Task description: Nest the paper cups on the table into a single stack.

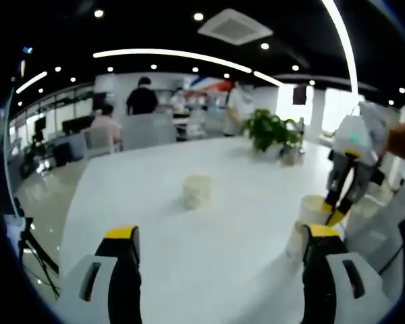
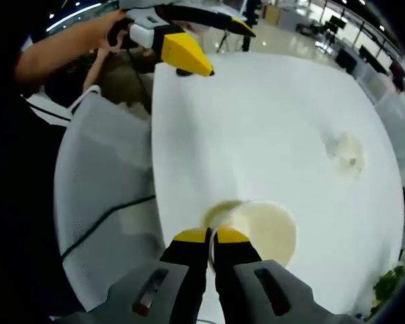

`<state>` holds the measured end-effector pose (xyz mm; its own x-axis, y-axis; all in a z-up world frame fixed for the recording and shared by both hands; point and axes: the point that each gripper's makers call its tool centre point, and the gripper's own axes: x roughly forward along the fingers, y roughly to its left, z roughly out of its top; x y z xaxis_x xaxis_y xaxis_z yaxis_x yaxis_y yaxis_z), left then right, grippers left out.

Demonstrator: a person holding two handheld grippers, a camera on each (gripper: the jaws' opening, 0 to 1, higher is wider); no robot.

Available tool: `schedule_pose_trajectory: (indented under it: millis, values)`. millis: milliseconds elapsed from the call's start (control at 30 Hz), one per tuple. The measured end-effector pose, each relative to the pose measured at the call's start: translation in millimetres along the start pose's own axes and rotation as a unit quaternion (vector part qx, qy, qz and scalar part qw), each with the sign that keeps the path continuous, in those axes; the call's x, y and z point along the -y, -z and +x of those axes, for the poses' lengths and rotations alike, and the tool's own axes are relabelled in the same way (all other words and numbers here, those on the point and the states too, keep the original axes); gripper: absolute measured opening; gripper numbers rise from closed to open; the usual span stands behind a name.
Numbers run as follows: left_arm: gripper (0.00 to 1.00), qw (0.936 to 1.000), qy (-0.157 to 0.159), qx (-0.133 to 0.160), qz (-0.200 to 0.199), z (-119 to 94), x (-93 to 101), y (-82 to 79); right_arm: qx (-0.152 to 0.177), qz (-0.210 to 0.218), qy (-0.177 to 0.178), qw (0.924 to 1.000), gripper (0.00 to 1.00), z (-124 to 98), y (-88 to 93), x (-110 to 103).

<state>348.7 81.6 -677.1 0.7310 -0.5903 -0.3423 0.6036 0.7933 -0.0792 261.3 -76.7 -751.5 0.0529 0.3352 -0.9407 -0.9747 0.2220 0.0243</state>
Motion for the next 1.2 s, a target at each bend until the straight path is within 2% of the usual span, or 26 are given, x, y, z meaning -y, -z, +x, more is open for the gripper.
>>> schedule_pose_trajectory:
  millis: [200,467,600,833,1200]
  values:
    - [0.98,1.0000,0.000,-0.003,0.000,0.2,-1.0,1.9,0.002,-0.007,0.000,1.0000,0.00,6.4,2.1,0.8]
    - [0.97,1.0000,0.001,-0.004,0.002,0.9,-1.3,1.0,0.001,-0.020,0.001,0.9998,0.06,4.4,3.4,-1.9]
    - [0.97,1.0000,0.002,-0.005,0.003,1.7,-0.1,1.2,0.005,-0.020,0.004,0.9998,0.11,3.8,3.7,0.9]
    - [0.97,0.9999,0.005,-0.008,0.004,3.0,2.0,2.4,0.014,-0.010,0.000,0.9998,0.19,17.1,8.8,0.2]
    - [0.97,0.9999,0.004,-0.011,0.003,3.0,0.5,4.9,0.022,-0.007,0.005,0.9997,0.20,20.4,10.9,2.9]
